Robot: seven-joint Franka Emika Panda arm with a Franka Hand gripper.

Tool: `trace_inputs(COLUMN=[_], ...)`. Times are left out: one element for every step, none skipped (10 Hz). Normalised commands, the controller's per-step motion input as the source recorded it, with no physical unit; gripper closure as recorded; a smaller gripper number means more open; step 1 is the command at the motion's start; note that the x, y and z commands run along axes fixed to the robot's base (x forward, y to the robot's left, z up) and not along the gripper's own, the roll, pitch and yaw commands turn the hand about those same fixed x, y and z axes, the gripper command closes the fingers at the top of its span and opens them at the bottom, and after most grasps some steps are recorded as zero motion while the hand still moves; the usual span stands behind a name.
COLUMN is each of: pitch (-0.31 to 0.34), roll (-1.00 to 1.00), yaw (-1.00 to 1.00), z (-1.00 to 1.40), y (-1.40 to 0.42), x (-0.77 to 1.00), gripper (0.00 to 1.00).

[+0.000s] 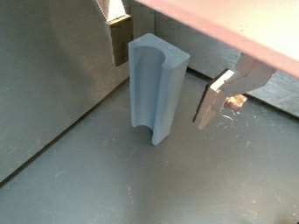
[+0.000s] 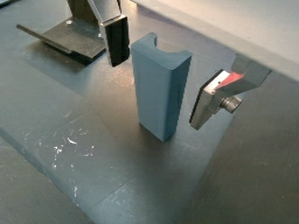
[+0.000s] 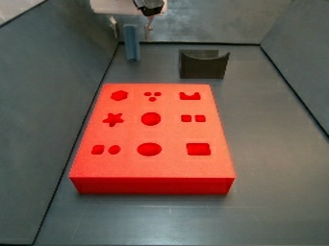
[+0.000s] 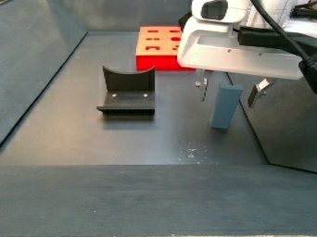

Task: Pick up the arch object. Move up. Rotate the arch object. Move to above the board. Insert the arch object.
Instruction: Pick up the arch object, then move up.

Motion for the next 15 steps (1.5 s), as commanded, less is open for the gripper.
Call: trace_inputs(pitch=[0.0,0.0,0.0,0.0,0.0,0.0,0.0,0.0,0.0,0.0,0.0,0.0,0.0,0.012,0.023], roll=[0.0,0.0,0.0,0.0,0.0,0.0,0.0,0.0,0.0,0.0,0.0,0.0,0.0,0.0,0.01], yaw=[0.0,0.0,0.0,0.0,0.0,0.0,0.0,0.0,0.0,0.0,0.0,0.0,0.0,0.03,0.02], z=[0.0,0.0,0.0,0.0,0.0,0.0,0.0,0.0,0.0,0.0,0.0,0.0,0.83,0.83,0.73], y=[0.0,0.0,0.0,0.0,0.0,0.0,0.0,0.0,0.0,0.0,0.0,0.0,0.0,0.07,0.05], x=[0.0,0.0,0.0,0.0,0.0,0.0,0.0,0.0,0.0,0.0,0.0,0.0,0.0,-0.06,-0.08], gripper=[0.0,1.0,1.0,1.0,1.0,1.0,1.0,1.0,1.0,1.0,1.0,1.0,1.0,1.0,1.0])
